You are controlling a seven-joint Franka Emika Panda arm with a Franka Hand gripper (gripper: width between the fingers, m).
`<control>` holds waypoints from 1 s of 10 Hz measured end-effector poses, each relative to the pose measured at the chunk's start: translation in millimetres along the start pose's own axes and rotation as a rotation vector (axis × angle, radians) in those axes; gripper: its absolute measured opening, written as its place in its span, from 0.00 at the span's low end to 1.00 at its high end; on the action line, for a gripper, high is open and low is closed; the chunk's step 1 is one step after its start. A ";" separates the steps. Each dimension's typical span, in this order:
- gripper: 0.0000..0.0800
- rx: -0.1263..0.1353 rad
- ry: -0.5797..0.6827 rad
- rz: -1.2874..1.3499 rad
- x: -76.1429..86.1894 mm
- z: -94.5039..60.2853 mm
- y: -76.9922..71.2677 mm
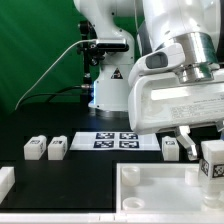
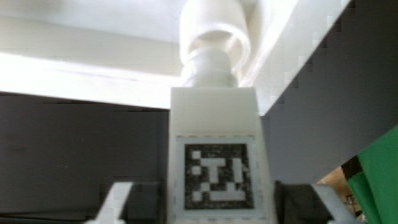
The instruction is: Assemble one leg
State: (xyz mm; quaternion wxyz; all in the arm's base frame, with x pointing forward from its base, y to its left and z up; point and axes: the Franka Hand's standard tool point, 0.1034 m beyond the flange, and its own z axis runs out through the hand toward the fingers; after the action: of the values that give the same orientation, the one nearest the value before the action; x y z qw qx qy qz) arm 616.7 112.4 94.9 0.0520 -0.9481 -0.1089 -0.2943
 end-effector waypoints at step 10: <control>0.36 0.002 -0.002 0.002 -14.8 13.9 -2.7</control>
Offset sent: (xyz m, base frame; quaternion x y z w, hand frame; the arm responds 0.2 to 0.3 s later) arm 0.0006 0.0024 -0.0123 -0.0004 0.0067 0.0006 1.0000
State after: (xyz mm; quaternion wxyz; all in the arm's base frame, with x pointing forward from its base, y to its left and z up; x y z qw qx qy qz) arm 611.8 114.6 75.1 0.0530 -0.9484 -0.1082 -0.2932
